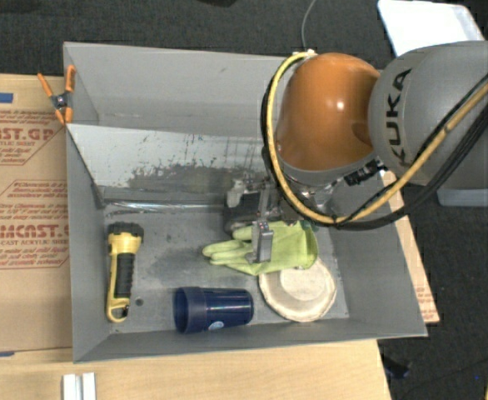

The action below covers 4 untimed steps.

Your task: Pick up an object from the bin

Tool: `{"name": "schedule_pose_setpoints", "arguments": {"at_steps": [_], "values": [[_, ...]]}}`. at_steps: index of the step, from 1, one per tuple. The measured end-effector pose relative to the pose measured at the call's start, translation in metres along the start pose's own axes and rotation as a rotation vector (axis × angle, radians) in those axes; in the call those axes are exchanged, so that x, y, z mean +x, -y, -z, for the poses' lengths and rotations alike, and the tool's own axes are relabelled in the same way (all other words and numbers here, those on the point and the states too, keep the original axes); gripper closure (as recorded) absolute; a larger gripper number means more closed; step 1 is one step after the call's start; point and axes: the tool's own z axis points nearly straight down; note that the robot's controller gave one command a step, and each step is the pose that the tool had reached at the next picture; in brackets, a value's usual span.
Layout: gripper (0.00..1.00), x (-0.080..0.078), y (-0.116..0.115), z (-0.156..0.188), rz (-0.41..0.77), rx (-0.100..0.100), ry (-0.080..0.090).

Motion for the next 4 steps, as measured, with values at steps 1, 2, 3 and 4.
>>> {"name": "schedule_pose_setpoints", "arguments": {"at_steps": [1,2,3,4], "values": [[0.0,-0.026,0.023,-0.029,-0.033,-0.001,0.01],[0.0,-0.015,0.035,-0.044,0.081,-0.001,0.009],[0.0,-0.027,0.039,-0.107,0.127,0.0,0.017],[1.0,-0.038,0.058,-0.085,0.21,0.002,0.024]]}}
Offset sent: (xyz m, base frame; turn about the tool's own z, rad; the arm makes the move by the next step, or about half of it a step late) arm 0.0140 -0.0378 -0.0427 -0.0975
